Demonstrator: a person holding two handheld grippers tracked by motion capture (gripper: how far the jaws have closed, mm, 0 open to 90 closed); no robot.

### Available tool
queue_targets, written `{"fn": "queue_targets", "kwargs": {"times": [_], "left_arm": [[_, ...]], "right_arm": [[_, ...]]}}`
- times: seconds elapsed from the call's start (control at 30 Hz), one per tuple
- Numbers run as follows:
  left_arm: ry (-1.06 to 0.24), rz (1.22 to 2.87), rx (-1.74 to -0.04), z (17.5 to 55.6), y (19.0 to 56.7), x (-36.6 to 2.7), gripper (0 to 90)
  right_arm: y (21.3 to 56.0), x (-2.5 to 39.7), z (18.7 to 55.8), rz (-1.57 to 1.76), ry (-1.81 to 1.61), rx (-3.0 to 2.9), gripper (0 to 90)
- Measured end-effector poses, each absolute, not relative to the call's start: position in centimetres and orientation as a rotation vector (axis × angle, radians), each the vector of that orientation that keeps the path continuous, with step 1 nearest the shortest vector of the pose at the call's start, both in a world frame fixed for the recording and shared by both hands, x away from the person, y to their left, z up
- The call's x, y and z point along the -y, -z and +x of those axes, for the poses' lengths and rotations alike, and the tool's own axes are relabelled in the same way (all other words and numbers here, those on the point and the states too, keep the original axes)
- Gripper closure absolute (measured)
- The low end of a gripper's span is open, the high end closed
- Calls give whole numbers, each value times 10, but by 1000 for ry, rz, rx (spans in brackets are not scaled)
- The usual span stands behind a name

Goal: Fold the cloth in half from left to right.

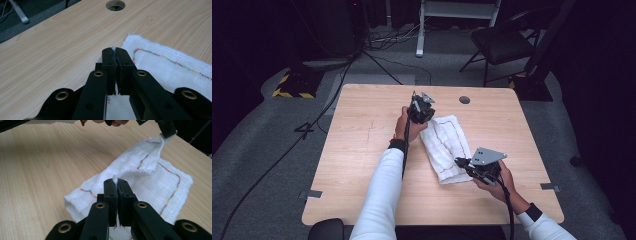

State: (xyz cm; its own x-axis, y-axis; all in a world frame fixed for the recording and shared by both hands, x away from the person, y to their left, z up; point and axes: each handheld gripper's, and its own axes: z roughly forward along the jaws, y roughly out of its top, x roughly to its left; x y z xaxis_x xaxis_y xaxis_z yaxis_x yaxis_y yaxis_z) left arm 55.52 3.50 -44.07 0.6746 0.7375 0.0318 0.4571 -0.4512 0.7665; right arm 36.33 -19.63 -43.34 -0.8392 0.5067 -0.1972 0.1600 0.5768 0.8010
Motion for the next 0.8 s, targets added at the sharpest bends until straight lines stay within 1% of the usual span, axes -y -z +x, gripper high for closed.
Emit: {"fn": "queue_targets", "kwargs": {"times": [0.8], "left_arm": [[-467,2178,-814,564,446,22,866]], "right_arm": [[446,224,349,618,-1115,-2422,875]]}}
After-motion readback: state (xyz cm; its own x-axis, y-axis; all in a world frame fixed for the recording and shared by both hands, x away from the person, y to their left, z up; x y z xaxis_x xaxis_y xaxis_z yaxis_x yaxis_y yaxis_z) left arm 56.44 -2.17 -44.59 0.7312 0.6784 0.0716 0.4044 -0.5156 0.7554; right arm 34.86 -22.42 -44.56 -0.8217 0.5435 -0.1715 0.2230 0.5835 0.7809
